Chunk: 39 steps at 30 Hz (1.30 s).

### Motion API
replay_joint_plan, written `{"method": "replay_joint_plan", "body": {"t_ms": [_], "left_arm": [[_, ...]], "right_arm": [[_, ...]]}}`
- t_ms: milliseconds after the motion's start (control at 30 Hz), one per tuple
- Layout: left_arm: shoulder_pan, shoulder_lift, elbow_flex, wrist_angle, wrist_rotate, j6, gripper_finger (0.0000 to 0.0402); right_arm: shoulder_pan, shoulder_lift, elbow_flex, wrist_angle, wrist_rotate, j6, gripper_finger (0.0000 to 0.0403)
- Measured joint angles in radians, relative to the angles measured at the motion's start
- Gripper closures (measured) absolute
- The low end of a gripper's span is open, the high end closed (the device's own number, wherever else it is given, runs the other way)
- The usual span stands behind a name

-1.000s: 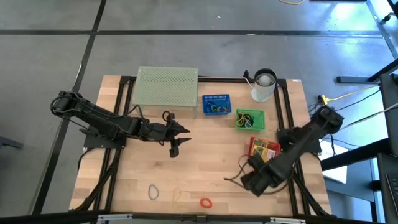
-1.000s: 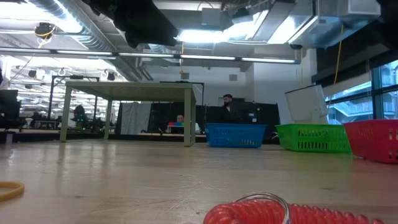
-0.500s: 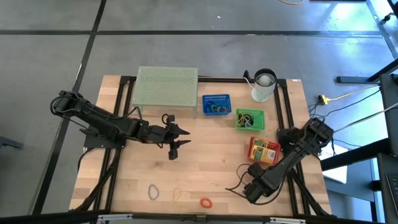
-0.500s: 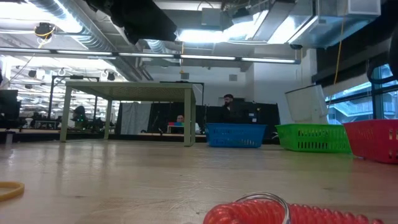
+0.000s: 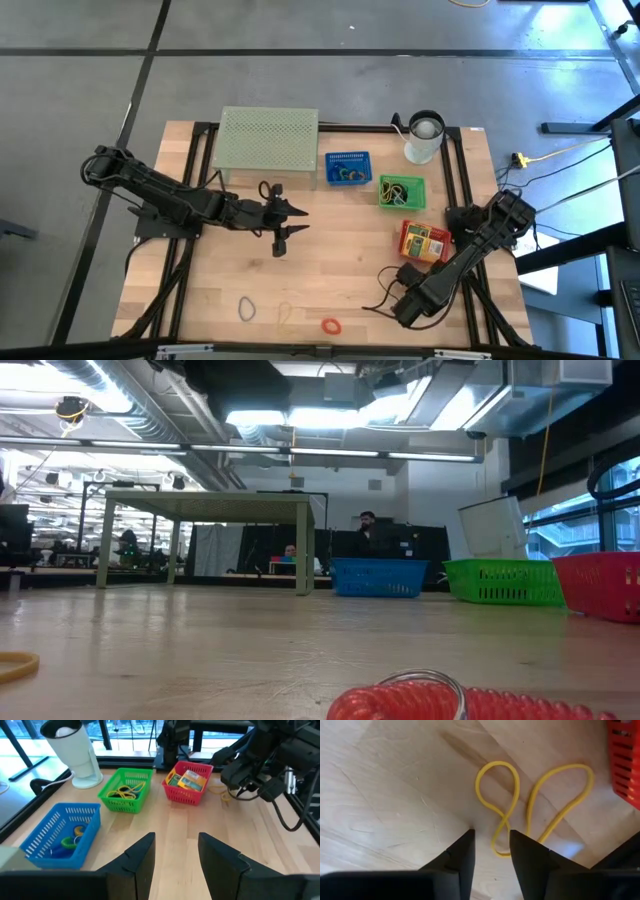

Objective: Pick & Place Office Desk Supplies
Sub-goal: Put the yellow rubber band into the green bin

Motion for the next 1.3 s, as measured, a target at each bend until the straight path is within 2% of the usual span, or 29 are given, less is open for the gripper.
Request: {"method": "replay_joint_plan", "body": {"t_ms": [200,400,633,767,1033,1300], "left_arm": [[0.0,0.0,0.0,0.008,0.001,0.0,0.0258],[0.0,0.0,0.0,0.008,0.001,0.0,0.0258],[0.0,0.0,0.0,0.008,0.001,0.017,0.0258],[0.0,0.0,0.0,0.008,0.002,0.018,0.0258],[0.0,0.0,0.0,0.014,0.002,0.019,0.0258],[0.0,0.0,0.0,0.027,0.002,0.034,0.0258]], "right_arm": [[-0.002,-0.012,-0.058,0.108,-0.028,0.023,0.0329],[-0.002,-0.014,-0.061,0.127,-0.023,0.028,0.0393],[0.0,-0.018,-0.061,0.128,0.001,0.051,0.0399],[0.004,-0.037,-0.04,0.118,0.064,0.036,0.04],[0.01,-0.101,0.017,0.237,0.433,-0.054,0.0402],[-0.018,-0.113,0.116,0.391,0.882,-0.439,0.0402]]}}
